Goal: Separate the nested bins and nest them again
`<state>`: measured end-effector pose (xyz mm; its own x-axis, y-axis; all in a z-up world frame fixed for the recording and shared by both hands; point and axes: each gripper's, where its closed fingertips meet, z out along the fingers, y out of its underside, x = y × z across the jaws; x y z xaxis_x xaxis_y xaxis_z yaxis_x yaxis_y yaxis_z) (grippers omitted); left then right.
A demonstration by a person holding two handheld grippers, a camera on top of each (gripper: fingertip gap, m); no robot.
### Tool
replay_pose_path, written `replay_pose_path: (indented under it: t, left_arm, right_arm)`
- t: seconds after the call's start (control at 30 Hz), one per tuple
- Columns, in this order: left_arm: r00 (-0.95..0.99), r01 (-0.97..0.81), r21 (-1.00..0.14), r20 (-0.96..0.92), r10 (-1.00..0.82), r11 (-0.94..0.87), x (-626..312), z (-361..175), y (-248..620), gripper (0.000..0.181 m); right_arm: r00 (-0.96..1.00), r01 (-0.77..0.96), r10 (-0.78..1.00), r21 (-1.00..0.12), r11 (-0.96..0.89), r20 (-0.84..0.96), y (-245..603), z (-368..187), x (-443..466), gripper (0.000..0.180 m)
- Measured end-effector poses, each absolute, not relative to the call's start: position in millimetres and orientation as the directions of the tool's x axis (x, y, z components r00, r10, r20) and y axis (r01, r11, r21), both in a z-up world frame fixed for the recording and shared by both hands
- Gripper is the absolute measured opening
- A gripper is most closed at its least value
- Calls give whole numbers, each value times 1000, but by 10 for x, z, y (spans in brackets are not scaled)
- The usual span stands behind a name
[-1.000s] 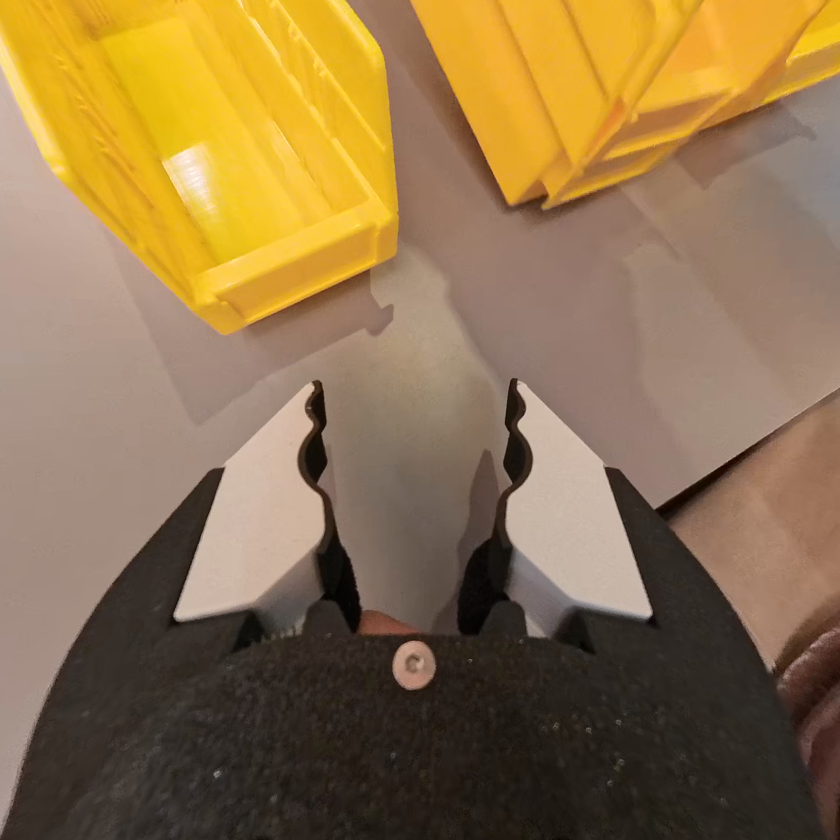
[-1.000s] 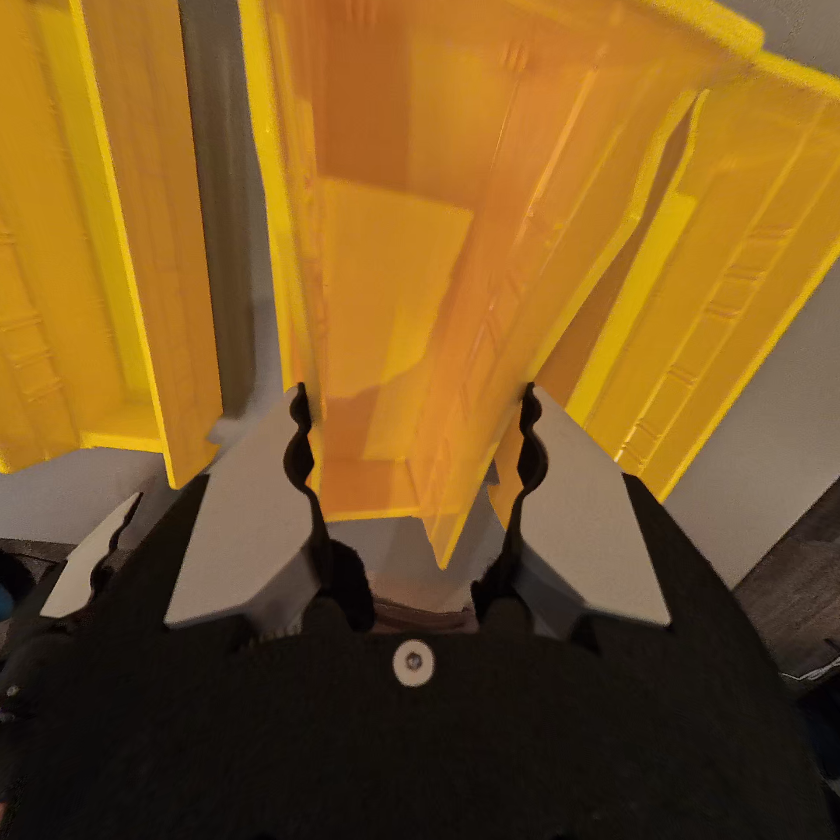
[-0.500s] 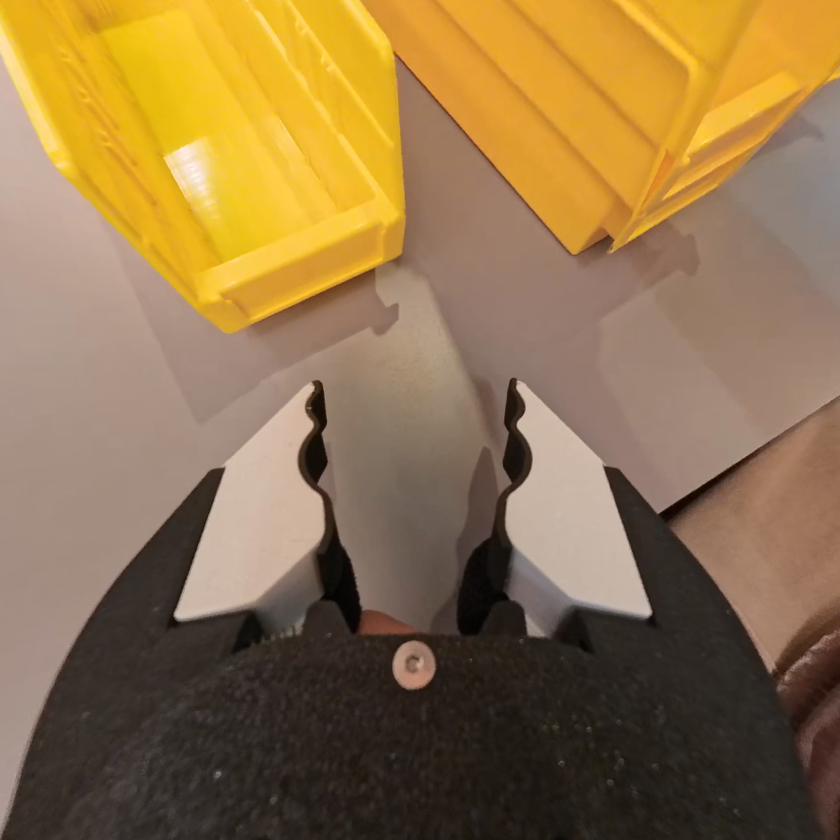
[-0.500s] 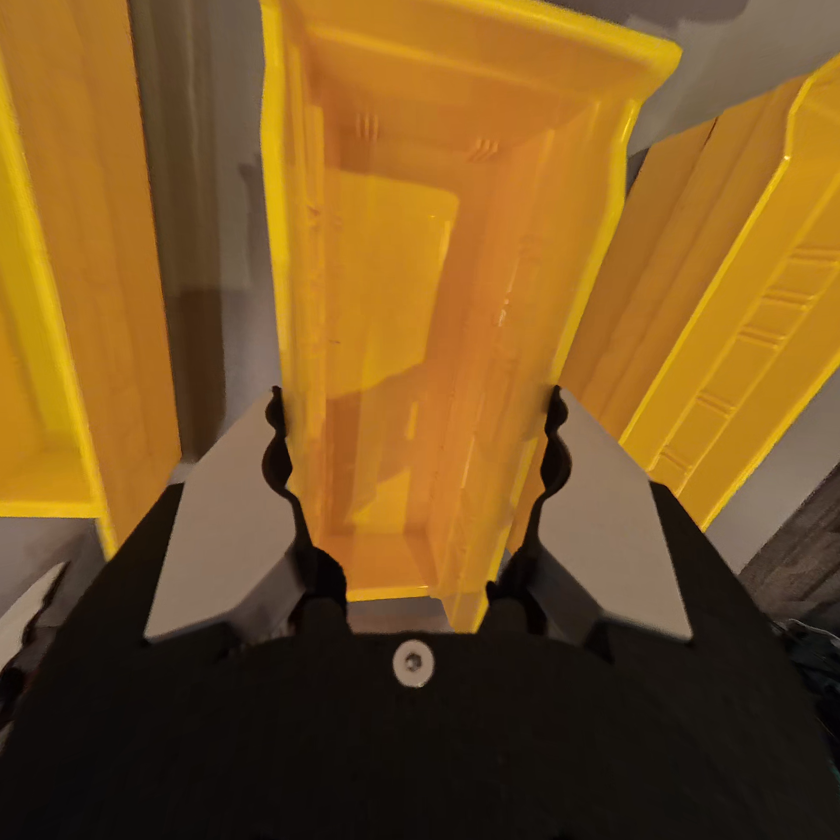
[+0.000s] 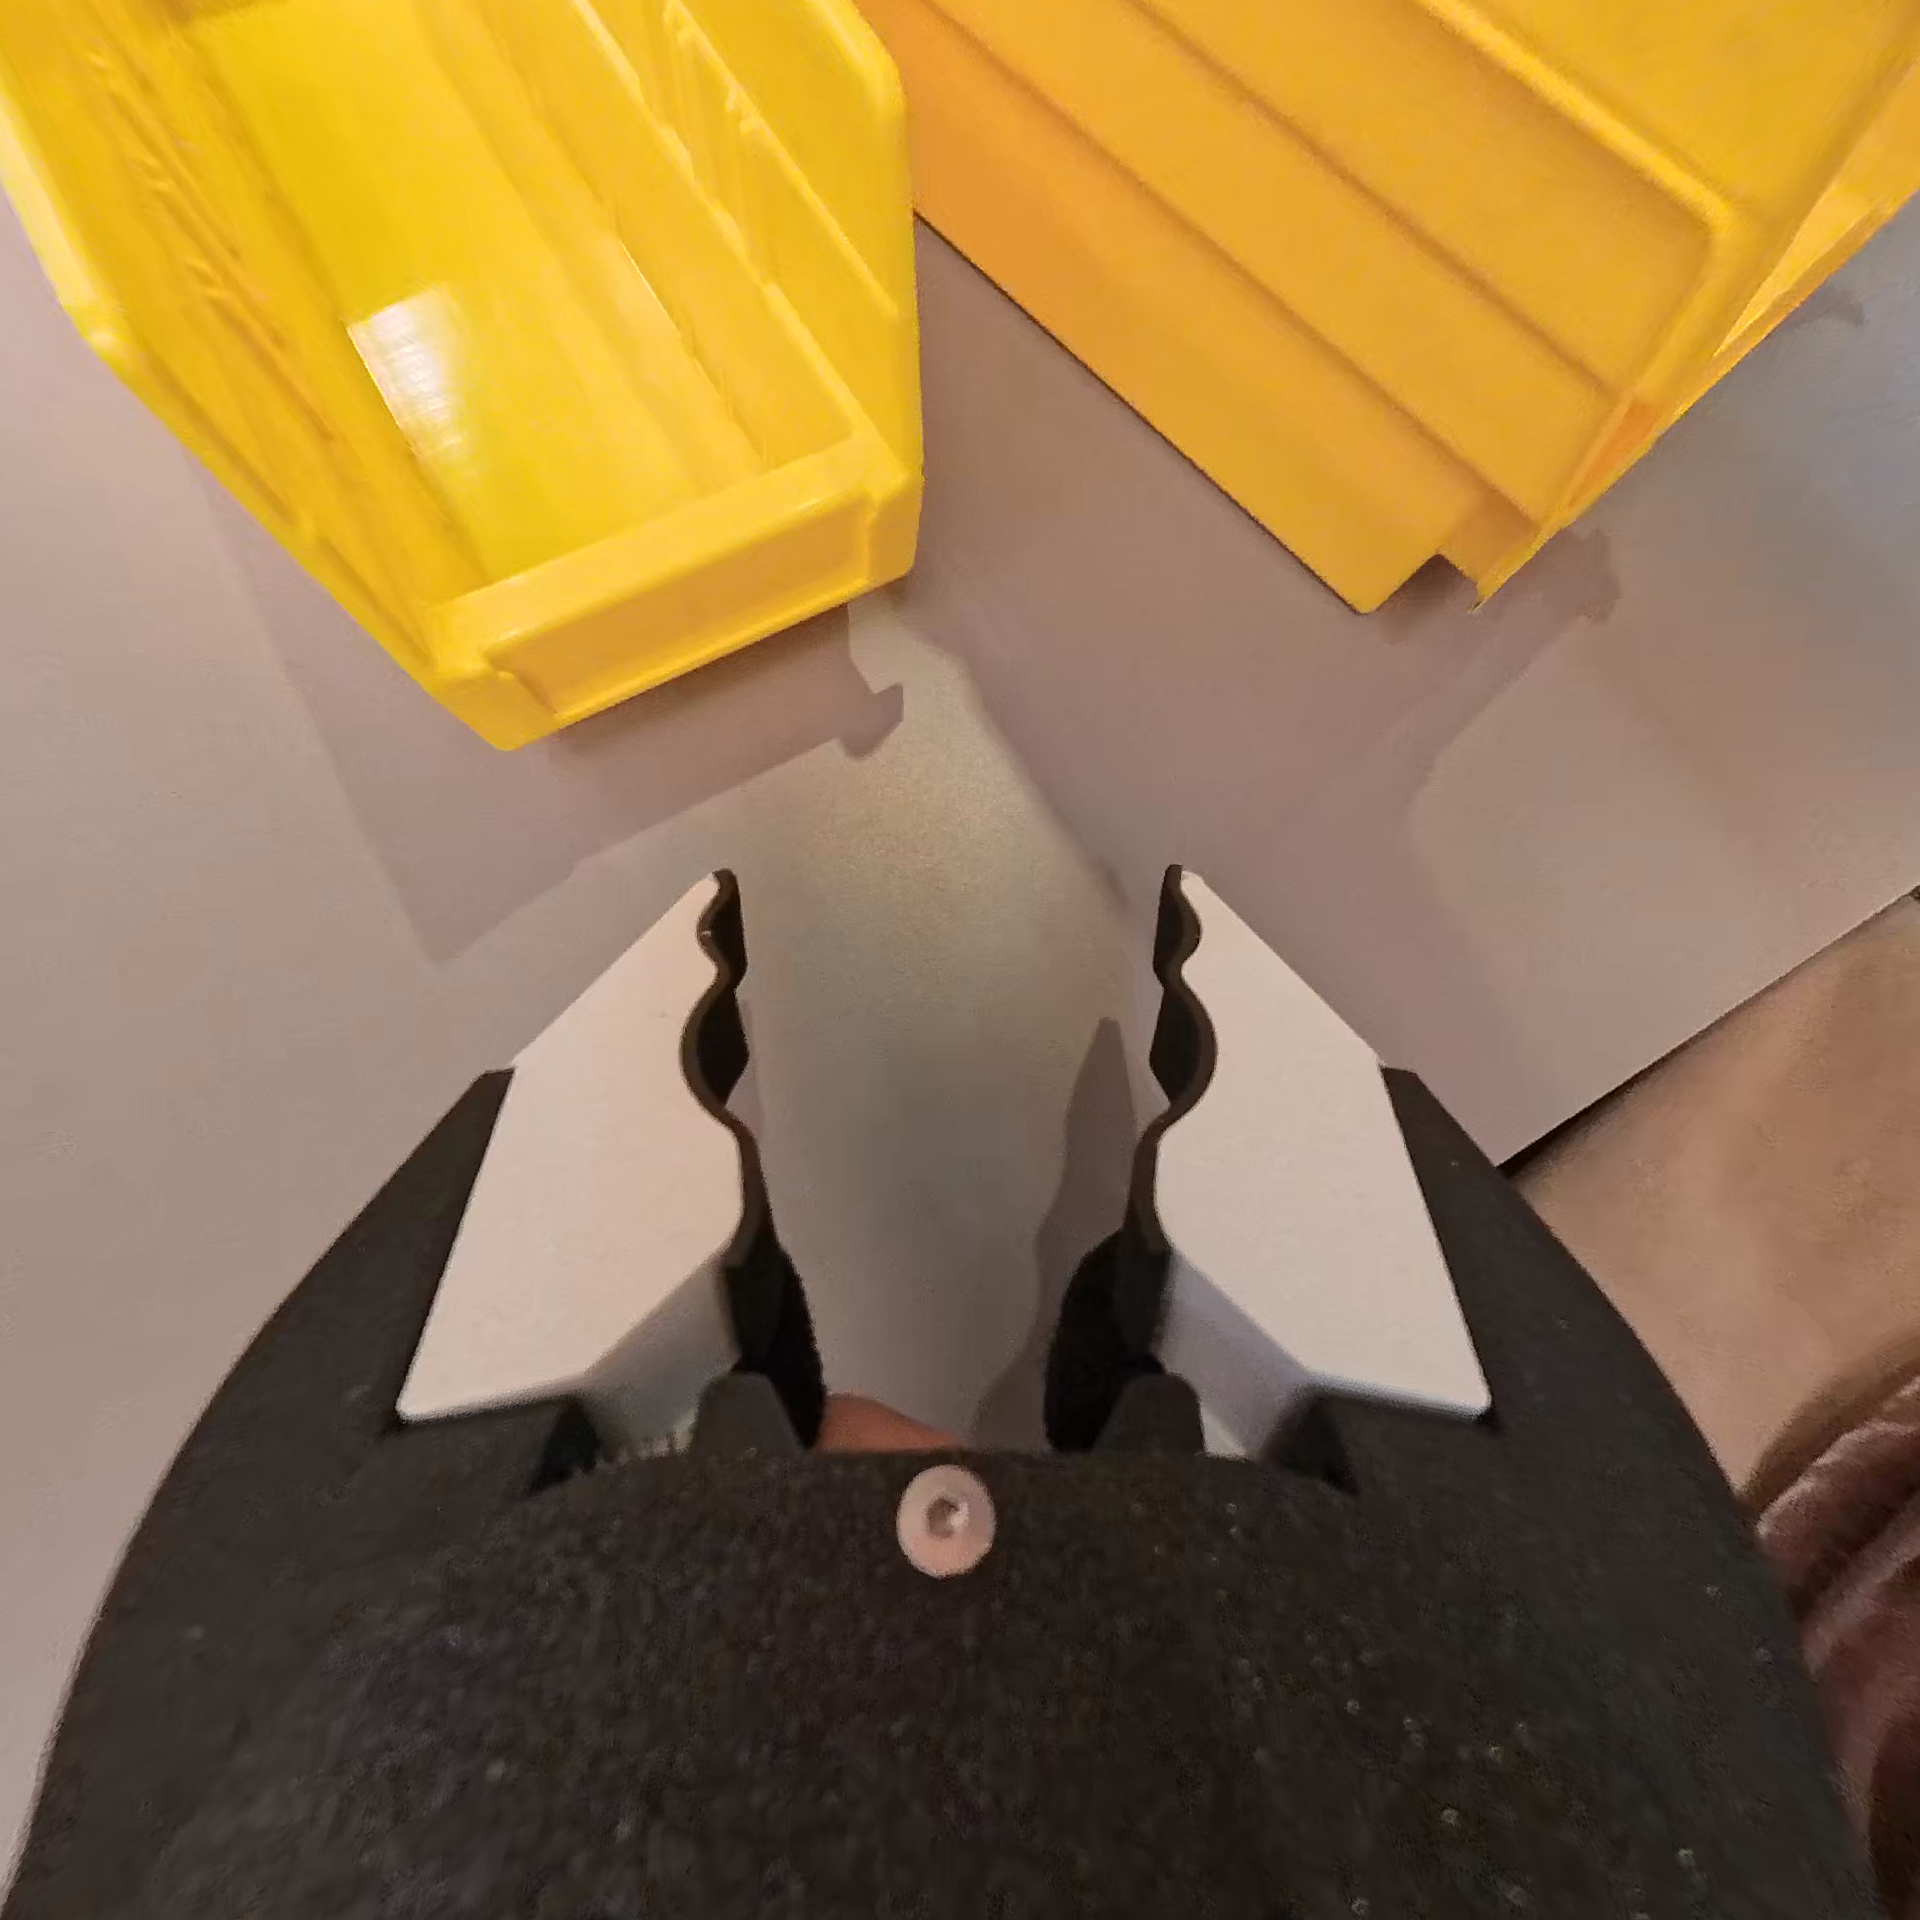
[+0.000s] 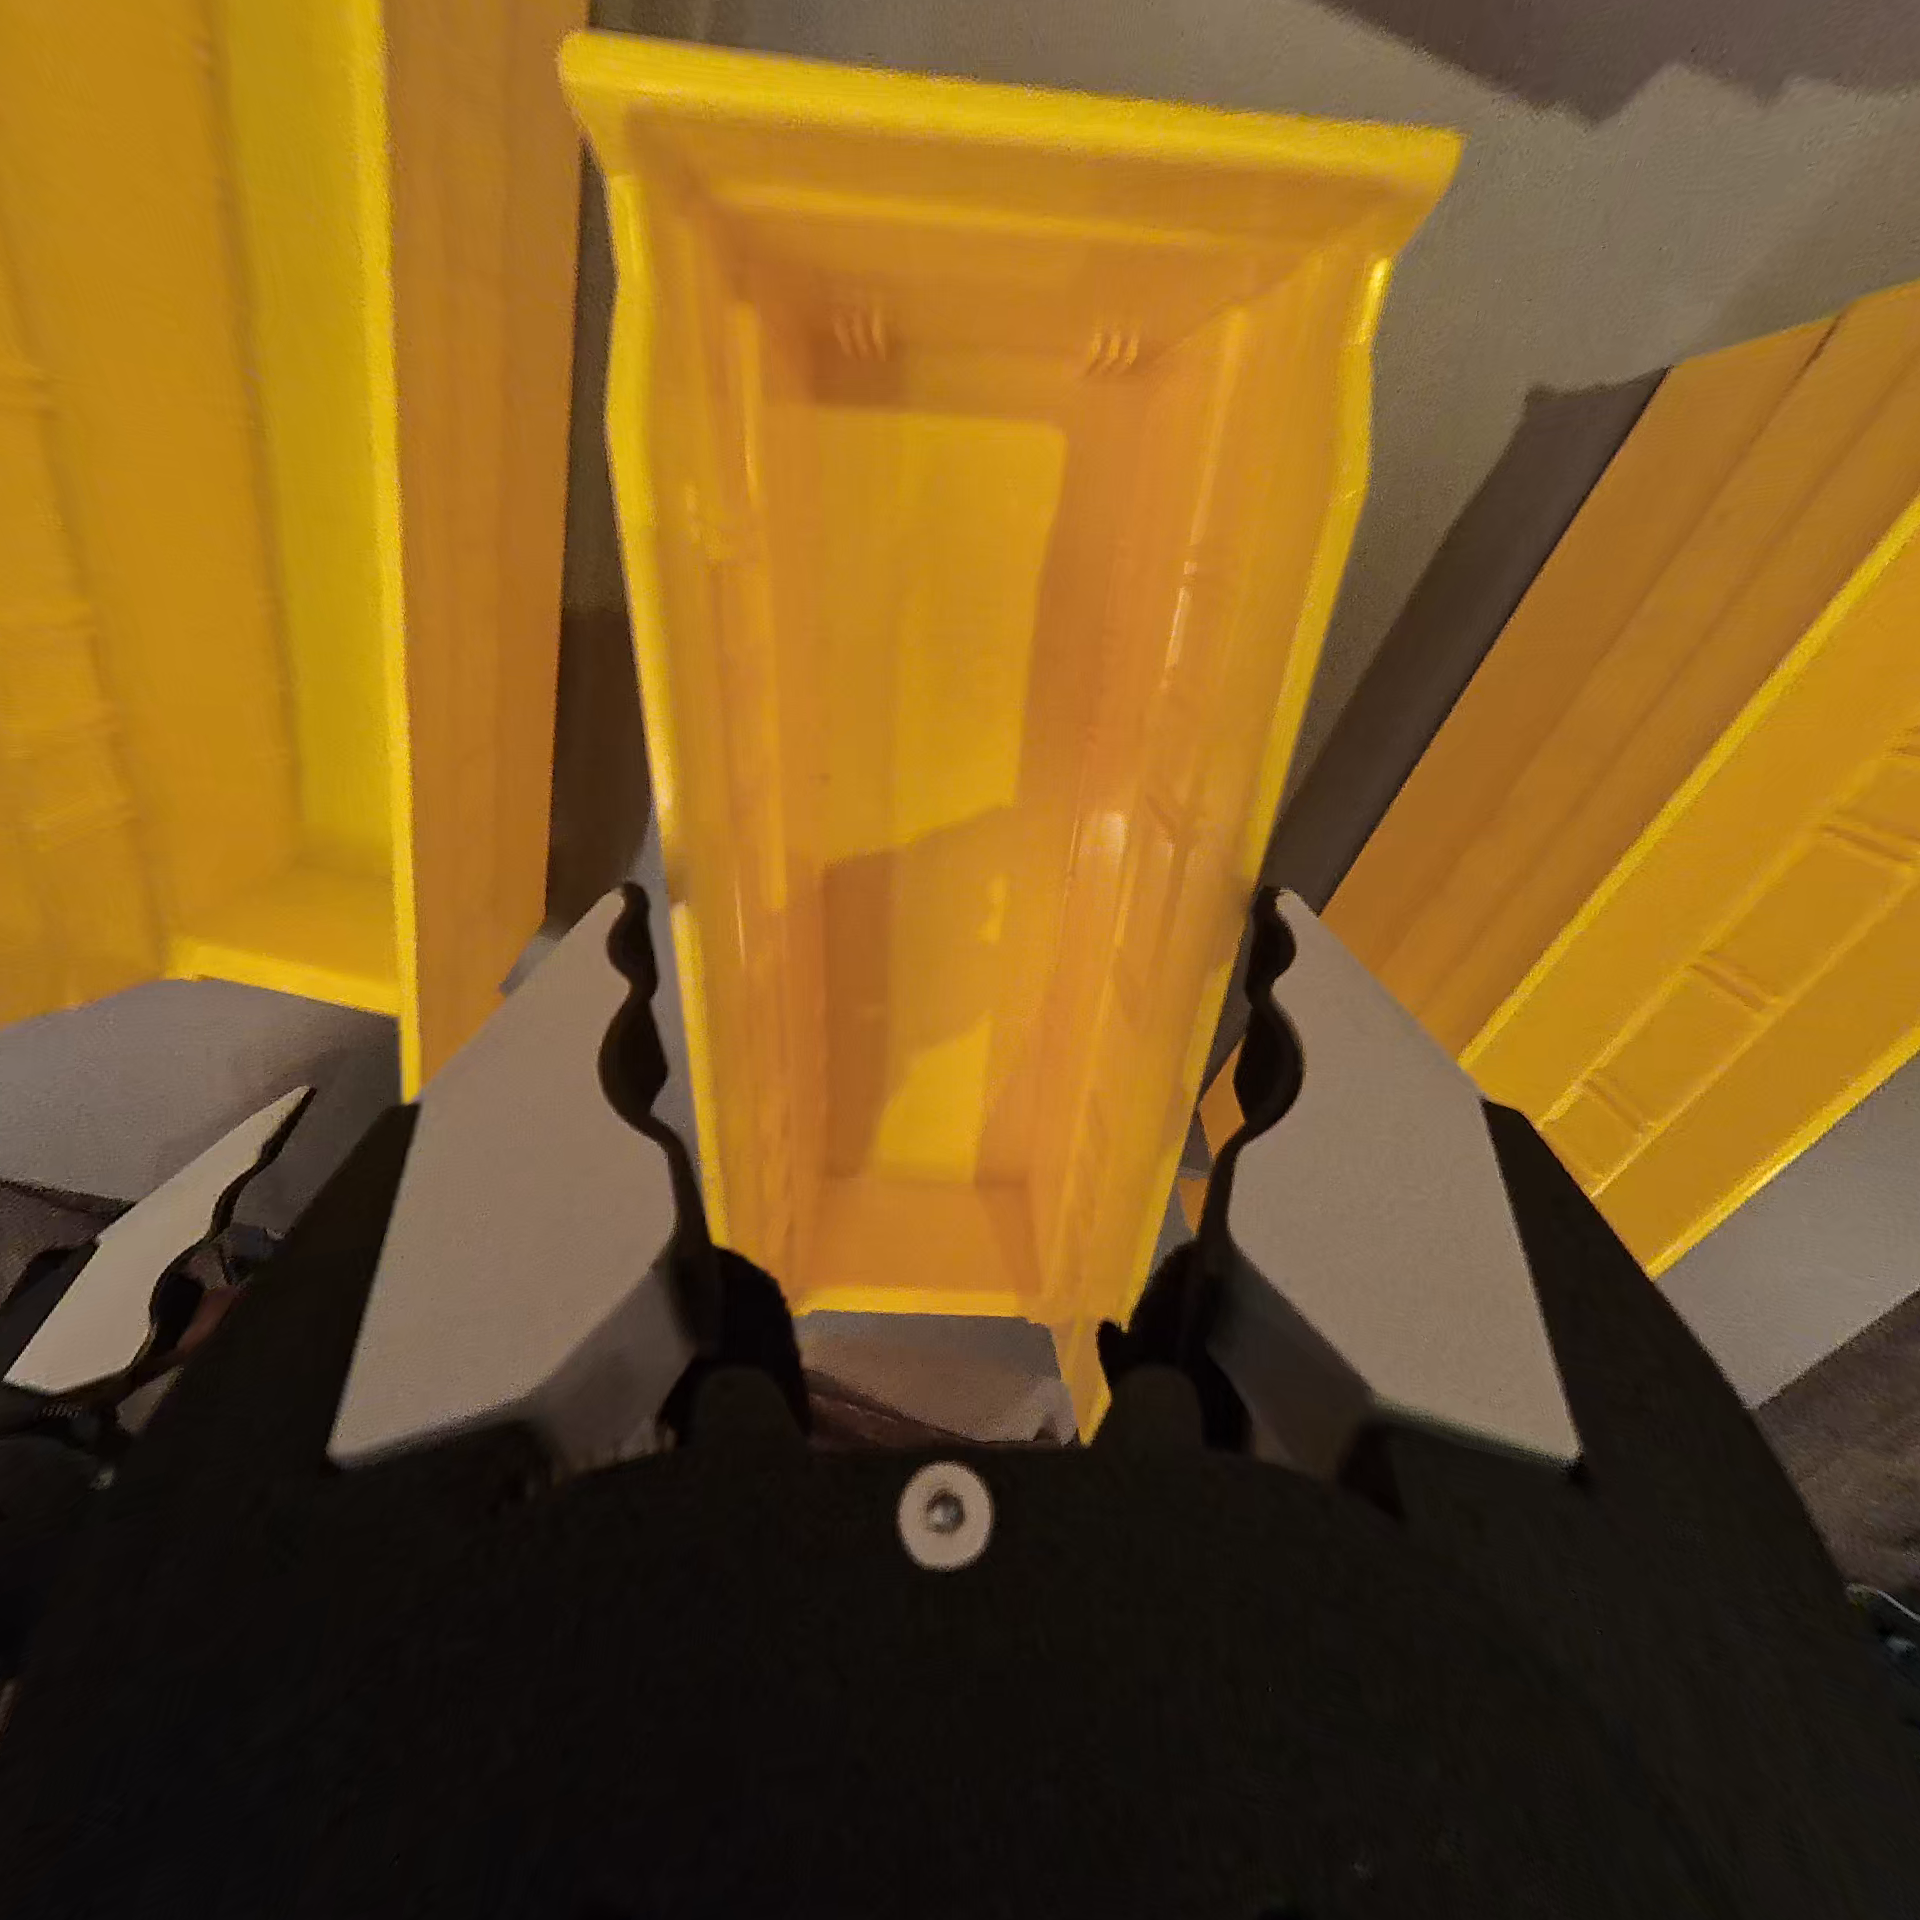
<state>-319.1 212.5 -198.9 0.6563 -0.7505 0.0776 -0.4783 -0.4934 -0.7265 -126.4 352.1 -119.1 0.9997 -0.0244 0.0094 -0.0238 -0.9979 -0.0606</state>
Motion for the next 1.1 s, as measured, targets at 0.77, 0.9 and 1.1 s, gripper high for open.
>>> replay_pose_path:
  t: [0.77,0.9,1.1]
  left_arm:
    - [643,-486,-721,87,-761,-493,-3121,-2000,2075,77]
    - [638,-494,-720,80,-766,-487,-3110,-2003,2058,77]
    - [638,-494,-719,81,-765,-489,-3119,-2005,2057,77]
  right_arm:
    - [997,-64,-66,-44,-997,50,3180,-1012,-1112,80]
    - [996,-80,-82,-49,-996,47,3157,-831,-1070,81]
    - [994,-98,-102,-108,-989,28,3130,-302,-941,81]
